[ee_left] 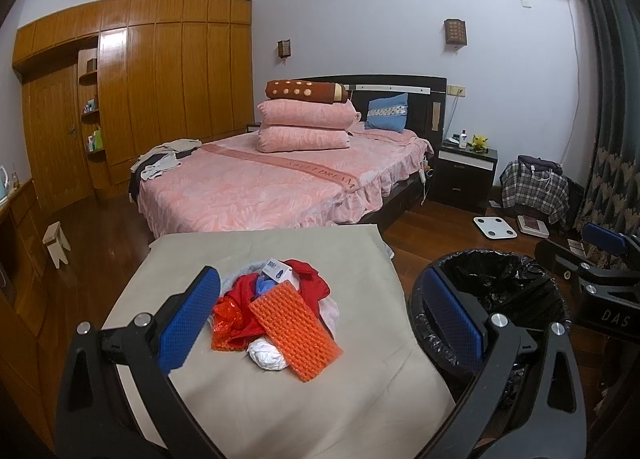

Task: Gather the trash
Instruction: 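Reach the right gripper to the orange mesh net and grasp it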

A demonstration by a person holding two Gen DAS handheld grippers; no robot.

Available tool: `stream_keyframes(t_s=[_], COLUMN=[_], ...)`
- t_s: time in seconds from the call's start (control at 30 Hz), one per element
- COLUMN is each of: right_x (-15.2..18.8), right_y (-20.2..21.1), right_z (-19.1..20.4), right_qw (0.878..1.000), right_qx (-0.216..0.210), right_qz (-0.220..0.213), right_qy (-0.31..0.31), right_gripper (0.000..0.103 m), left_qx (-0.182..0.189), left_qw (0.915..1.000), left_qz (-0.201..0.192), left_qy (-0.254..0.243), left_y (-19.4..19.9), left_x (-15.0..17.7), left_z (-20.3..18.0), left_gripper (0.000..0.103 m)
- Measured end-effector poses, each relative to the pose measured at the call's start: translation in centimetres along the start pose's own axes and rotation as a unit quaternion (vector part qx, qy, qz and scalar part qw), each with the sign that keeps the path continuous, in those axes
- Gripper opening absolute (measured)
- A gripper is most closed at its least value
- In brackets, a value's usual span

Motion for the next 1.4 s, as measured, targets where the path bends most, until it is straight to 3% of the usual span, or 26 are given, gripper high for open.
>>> stream_keyframes(t_s=[0.37, 0.8, 0.93, 1.4], right_x=[0.4, 3.3, 5.2, 10.0], right_y=[-1.9, -8.9, -11.3, -15.2], right_z=[2.5, 8.8, 11.7, 20.2], right_qw=[1.0, 0.997, 0.994, 0.972], right_qx=[-0.022, -0.074, -0.095, -0.177], right_qz=[0.001, 0.027, 0.049, 0.113], right_qy=[0.008, 0.016, 0.037, 0.107], right_gripper=[0.097, 0.096, 0.088, 0.06], left_qx=[-0.004, -0.075, -0.063, -0.088], left_qw=[0.9999, 0.9963, 0.9958, 0.9913], left_qz=[0.003, 0.035, 0.049, 0.076], left_qy=[0.009, 0.023, 0.044, 0.061], left_y=[-1.3, -4.3, -5.7, -8.0], left_x=[1.2, 5.0, 6.5, 9.2], left_z=[1.9, 10.1, 12.8, 16.7], left_gripper=[0.098, 0.098, 0.098, 0.098])
Point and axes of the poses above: each gripper's, at about its wrist camera, not at the fingertips, and y roughly against the way its jaws point, z to its left, x to its underside, the point moved 3 cm from there along -y, roughly the way its jaws point, and after that the axes turned 7 degrees about x, right-handed, at the moved point
